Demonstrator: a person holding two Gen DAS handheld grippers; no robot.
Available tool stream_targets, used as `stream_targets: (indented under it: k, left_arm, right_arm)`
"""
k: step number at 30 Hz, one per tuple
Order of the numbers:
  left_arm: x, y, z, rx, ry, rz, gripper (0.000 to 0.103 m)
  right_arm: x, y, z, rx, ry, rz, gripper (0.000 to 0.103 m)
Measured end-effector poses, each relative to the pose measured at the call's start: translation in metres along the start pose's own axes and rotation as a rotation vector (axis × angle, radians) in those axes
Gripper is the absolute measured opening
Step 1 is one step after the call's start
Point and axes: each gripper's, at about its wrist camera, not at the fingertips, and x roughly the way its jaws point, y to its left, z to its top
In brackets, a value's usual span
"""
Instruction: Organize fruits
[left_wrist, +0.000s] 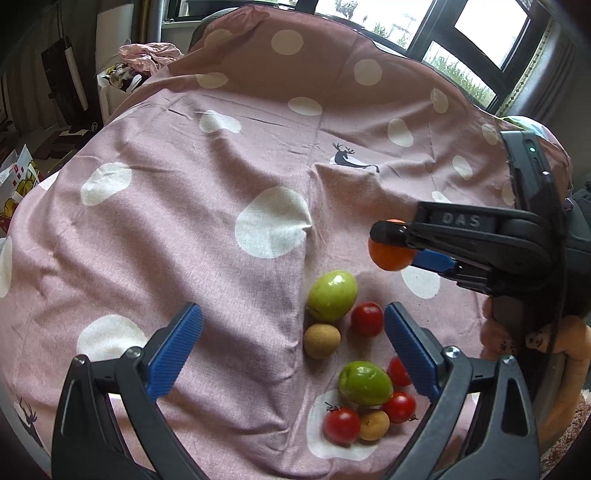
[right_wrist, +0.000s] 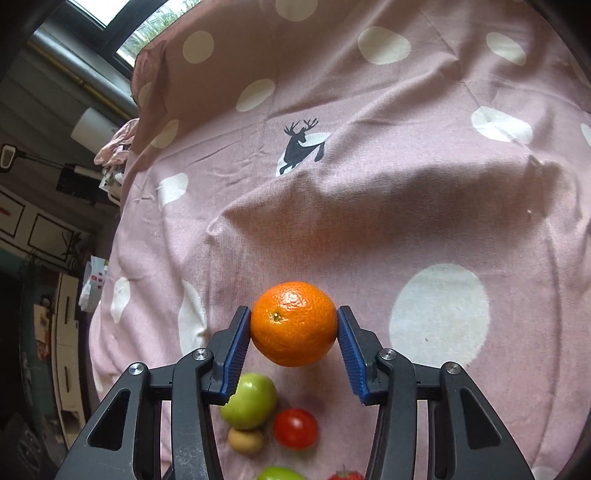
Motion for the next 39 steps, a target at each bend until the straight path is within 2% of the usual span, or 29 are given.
stream_targets:
  k: [5, 11, 15, 18, 21, 26, 30, 34, 39]
  left_arm:
    - [0.001, -0.023, -0.007, 0.043, 0.012, -0.069, 0.098]
    - [0.006, -0.063, -0.025, 0.168, 0.041, -0.154, 0.096]
    - [0.012, -0.080, -0.034, 0.205, 0.083, -0.243, 0.092]
    - [0.015, -0.094, -0.043, 0.259, 0.097, -0.274, 0.085]
    - [0.021, -0.105, -0.051, 0.296, 0.119, -0.287, 0.080]
    - [0.025, -0.118, -0.057, 0.325, 0.117, -0.312, 0.078]
    - [0.027, -0.124, -0.061, 0.322, 0.142, -0.359, 0.070]
    - [0.033, -0.127, -0.064, 0.318, 0.153, -0.344, 0.062]
    - [0.039, -0.125, -0.064, 0.288, 0.176, -0.370, 0.056]
  right_arm:
    - [-0.035, -0.032, -0.030, 0.012, 0.006, -0.027, 0.049]
    - [-0.054, -0.079, -0.064, 0.104, 0.035, -0.019, 0.049]
    - [-0.060, -0.101, -0.074, 0.144, 0.021, -0.031, 0.049]
    - [-0.062, -0.113, -0.075, 0.179, 0.018, 0.024, 0.049]
    - [-0.061, -0.116, -0.074, 0.189, 0.024, 0.053, 0.049]
    - [-0.061, -0.115, -0.077, 0.189, 0.030, 0.063, 0.049]
    - [-0.058, -0.113, -0.080, 0.190, 0.049, 0.102, 0.049]
    - [-0.056, -0.109, -0.082, 0.183, 0.066, 0.121, 0.049]
    - [-0.055, -0.103, -0.085, 0.176, 0.082, 0.153, 0.049]
